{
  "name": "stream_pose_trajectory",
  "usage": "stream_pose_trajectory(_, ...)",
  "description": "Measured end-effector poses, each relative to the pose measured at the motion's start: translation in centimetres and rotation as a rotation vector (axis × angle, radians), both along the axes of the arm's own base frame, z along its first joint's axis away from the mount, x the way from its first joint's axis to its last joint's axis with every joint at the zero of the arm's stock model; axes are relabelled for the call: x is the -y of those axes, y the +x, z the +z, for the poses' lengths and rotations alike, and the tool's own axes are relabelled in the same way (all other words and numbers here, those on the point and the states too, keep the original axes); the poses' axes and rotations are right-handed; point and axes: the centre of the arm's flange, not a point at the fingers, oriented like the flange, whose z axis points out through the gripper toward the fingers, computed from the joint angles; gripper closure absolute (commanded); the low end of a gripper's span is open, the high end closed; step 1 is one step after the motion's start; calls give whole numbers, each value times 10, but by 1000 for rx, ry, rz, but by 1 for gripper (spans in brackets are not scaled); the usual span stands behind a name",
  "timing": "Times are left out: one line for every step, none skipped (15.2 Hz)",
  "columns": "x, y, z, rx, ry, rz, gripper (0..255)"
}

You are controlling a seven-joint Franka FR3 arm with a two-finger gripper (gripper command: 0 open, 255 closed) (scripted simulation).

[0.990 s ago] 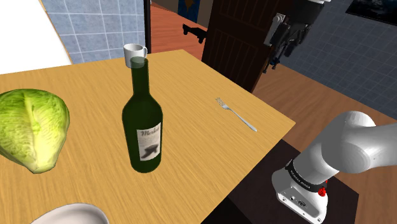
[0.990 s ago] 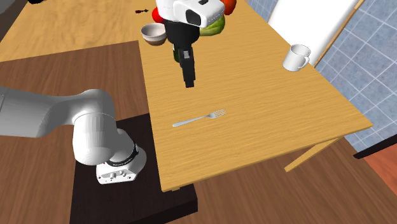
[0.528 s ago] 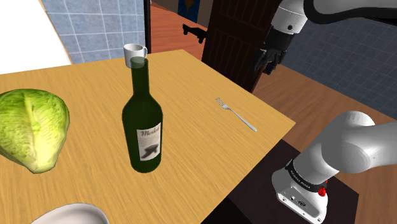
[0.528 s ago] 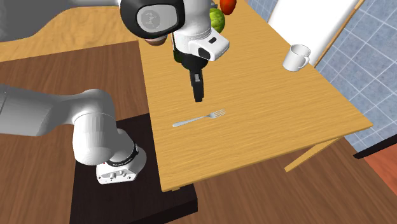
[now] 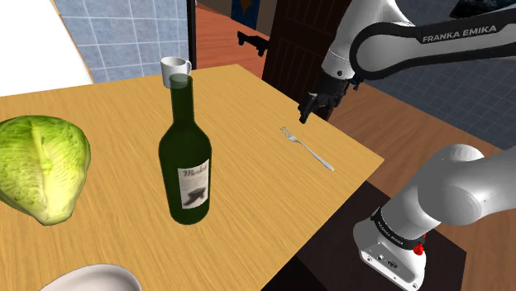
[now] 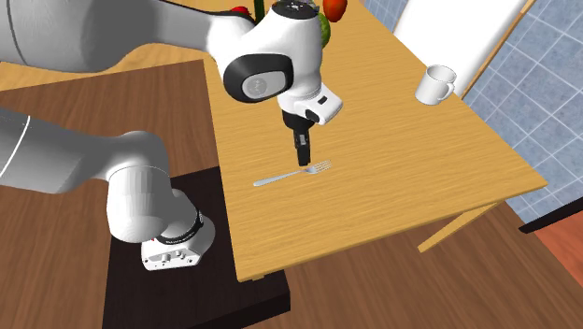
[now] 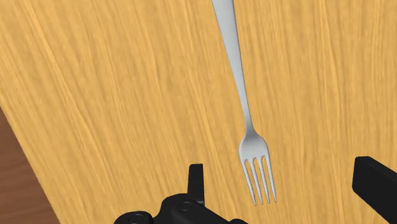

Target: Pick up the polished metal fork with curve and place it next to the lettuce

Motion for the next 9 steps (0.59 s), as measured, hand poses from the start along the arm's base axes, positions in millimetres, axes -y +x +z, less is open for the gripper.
stream_pose_trajectory(2,5,-14,2,1,-4,0)
stream_pose_trajectory(1,10,-26,4,2,-9,0)
stream_pose_trajectory(-1,17,-40,6,3,-13,0)
stream_pose_trajectory(1,20,-51,9,4,-18,0)
stream_pose_trajectory(-1,21,-59,11,5,-21,0)
stream_pose_trajectory(-3,22,-64,12,5,-22,0)
stream_pose_trajectory(-3,25,-70,13,6,-23,0)
stream_pose_trajectory(-3,25,-76,13,6,-23,0)
stream_pose_trajectory(-3,25,-81,13,6,-23,0)
